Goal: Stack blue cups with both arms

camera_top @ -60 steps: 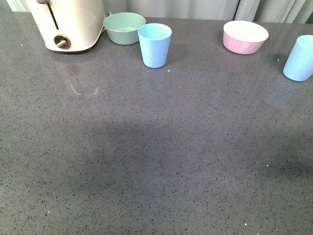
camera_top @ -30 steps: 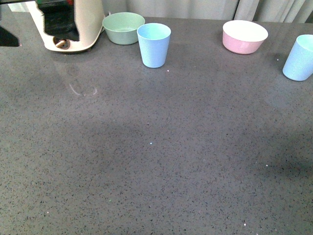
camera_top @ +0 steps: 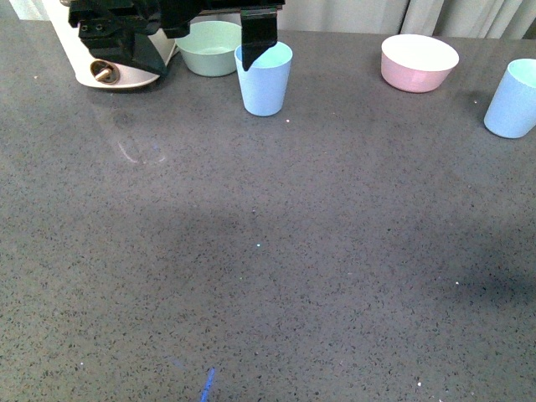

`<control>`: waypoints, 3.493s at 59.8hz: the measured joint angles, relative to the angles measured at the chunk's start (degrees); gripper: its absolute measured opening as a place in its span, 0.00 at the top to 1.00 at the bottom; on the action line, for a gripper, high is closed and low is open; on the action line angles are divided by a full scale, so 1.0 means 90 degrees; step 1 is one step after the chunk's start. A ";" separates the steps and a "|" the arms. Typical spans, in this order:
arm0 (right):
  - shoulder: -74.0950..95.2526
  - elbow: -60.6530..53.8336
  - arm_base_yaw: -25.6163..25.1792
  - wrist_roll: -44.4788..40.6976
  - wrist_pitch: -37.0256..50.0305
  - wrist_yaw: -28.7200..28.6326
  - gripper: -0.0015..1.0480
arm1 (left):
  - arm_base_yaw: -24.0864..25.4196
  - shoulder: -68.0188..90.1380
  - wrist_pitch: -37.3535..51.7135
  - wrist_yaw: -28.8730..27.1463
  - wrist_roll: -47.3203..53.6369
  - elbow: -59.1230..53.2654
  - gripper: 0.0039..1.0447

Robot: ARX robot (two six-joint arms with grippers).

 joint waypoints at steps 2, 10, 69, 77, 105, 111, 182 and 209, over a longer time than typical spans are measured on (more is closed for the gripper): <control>0.0000 0.0000 0.0000 0.0000 0.0000 0.0000 0.09 | -0.0017 0.0129 -0.0100 0.0010 -0.0063 0.0219 0.08; 0.0000 0.0000 0.0000 -0.0002 0.0000 0.0000 0.09 | -0.0041 0.0622 -0.0508 -0.0168 -0.0425 0.1069 0.08; 0.0000 0.0000 0.0000 0.0000 0.0000 0.0000 0.09 | -0.0153 0.4337 -0.3580 -0.0493 -0.1540 0.6958 0.08; 0.0000 0.0000 0.0000 0.0000 0.0000 0.0000 0.09 | -0.0155 0.4660 -0.3740 -0.0500 -0.1569 0.7405 0.08; 0.0000 0.0000 0.0000 0.0000 0.0000 0.0000 0.09 | -0.0153 0.4811 -0.3645 -0.0488 -0.1559 0.7803 0.42; 0.0000 0.0000 0.0000 0.0000 0.0000 0.0000 0.09 | -0.0143 0.4872 -0.3645 -0.0418 -0.1540 0.7803 0.63; 0.0000 0.0000 0.0000 0.0000 0.0000 0.0010 0.09 | -0.1656 0.1994 -0.1892 -0.0046 -0.1693 0.3177 0.98; 0.0000 0.0000 0.0000 0.0000 0.0000 0.0012 0.09 | -0.1647 0.2480 -0.2021 -0.0163 -0.1790 0.3415 0.98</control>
